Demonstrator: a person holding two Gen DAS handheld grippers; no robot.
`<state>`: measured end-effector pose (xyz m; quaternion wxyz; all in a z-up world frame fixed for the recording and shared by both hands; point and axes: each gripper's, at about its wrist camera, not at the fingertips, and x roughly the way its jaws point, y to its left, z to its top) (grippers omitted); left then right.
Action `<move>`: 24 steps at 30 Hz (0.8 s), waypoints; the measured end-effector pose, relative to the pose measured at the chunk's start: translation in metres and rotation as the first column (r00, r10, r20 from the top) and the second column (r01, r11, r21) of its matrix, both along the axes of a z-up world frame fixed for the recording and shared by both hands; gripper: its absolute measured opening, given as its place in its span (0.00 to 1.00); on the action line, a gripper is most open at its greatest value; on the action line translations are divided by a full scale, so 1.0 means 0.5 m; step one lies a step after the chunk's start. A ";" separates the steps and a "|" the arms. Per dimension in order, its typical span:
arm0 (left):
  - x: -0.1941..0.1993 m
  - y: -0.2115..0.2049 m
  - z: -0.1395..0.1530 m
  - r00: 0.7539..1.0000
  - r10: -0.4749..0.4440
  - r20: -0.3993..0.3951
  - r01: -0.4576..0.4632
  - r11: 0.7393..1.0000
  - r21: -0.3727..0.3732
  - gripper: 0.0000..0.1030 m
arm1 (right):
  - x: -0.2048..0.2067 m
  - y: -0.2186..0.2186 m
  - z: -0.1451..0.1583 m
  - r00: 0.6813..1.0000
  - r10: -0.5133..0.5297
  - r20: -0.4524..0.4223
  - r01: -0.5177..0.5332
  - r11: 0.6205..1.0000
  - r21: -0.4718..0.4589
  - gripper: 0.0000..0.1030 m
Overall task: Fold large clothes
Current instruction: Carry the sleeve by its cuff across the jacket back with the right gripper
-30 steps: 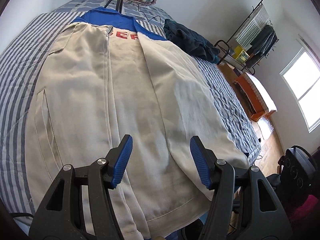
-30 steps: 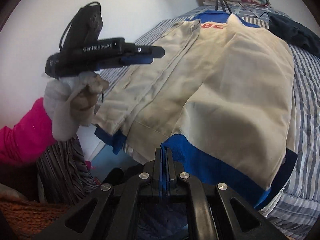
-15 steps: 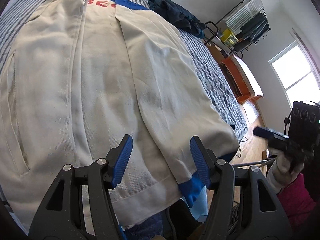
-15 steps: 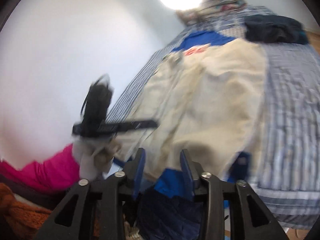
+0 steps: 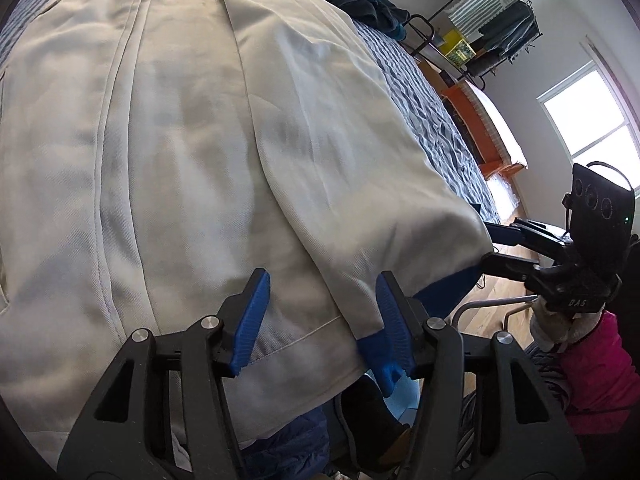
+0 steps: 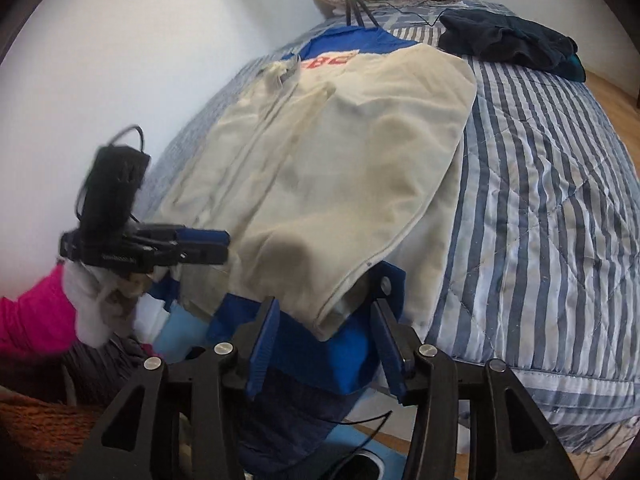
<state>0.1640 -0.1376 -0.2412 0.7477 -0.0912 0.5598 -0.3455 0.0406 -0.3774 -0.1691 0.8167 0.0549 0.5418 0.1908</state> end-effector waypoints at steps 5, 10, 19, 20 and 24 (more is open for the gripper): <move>0.002 0.004 0.000 1.000 -0.001 0.000 0.001 1.000 -0.005 0.54 | 0.018 0.015 -0.038 0.996 0.060 -0.069 -0.059 0.998 0.013 0.30; -0.003 0.011 0.003 1.000 -0.010 0.008 0.010 1.000 -0.004 0.54 | 0.009 -0.034 -0.005 0.997 0.044 -0.066 -0.011 0.899 0.437 0.04; -0.010 -0.008 0.006 0.999 -0.034 0.024 0.034 0.999 0.013 0.54 | 0.000 -0.143 -0.093 0.939 -0.151 -0.308 0.259 0.902 0.346 0.05; -0.010 -0.009 0.007 0.999 -0.037 0.024 0.037 0.999 0.011 0.54 | -0.001 -0.140 -0.100 0.934 -0.153 -0.324 0.261 0.909 0.324 0.06; -0.011 -0.007 0.013 0.999 -0.031 -0.036 0.029 0.997 -0.069 0.54 | -0.002 -0.140 -0.100 0.937 -0.124 -0.328 0.248 0.896 0.369 0.18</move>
